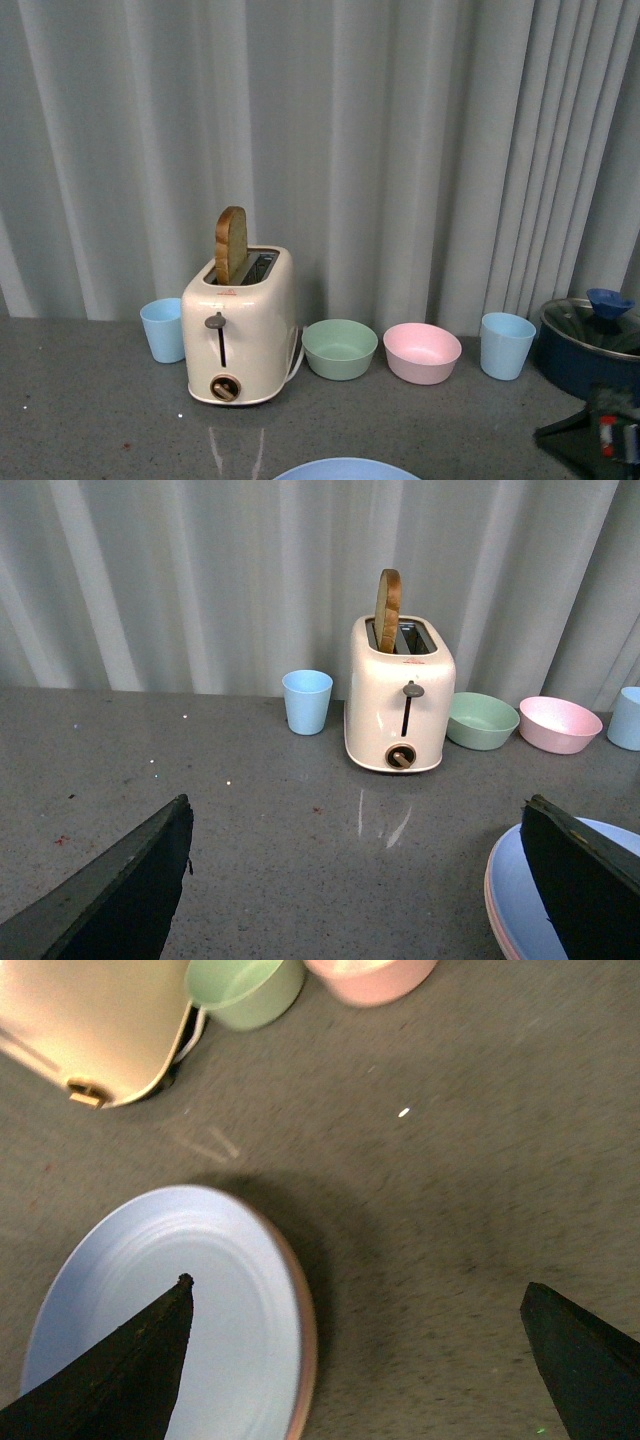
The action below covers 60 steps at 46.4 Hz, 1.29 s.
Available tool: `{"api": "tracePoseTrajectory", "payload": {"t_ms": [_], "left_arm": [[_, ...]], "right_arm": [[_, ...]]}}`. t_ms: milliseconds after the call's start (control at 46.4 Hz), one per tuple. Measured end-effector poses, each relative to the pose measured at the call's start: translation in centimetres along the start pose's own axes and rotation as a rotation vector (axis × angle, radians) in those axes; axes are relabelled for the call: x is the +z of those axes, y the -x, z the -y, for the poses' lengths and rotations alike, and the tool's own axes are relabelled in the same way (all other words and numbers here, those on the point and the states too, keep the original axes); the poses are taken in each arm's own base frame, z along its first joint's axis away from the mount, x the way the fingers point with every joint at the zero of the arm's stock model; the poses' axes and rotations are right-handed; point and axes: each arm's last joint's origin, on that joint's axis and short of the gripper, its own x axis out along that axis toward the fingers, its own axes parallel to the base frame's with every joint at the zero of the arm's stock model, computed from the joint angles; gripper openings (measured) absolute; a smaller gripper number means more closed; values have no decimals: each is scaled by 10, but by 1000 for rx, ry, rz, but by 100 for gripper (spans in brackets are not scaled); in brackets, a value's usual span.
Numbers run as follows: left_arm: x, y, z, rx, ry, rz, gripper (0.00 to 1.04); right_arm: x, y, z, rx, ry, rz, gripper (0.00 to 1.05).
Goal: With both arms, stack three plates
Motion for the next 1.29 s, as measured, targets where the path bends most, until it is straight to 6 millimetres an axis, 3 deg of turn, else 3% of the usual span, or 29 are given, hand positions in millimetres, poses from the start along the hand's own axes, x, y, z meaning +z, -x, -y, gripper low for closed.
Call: {"api": "tracePoseTrajectory", "payload": {"t_ms": [216,517,603,841,1099,1293], "left_arm": [[0,0,0,0,0,0,98],[0,0,0,0,0,0,98],[0,0,0,0,0,0,98],[0,0,0,0,0,0,98],[0,0,0,0,0,0,98],[0,0,0,0,0,0,98]], "right_arm": [[21,56,-12,-192,173,225,97],[42,133,-57,-332,423,565,97],[32,148,-58,-284,394,639,81],[-8,168,-55,-278,355,653,44],[-36,162,-46,-277,349,645,3],[-54,161,-41,-275,351,659,3]]}}
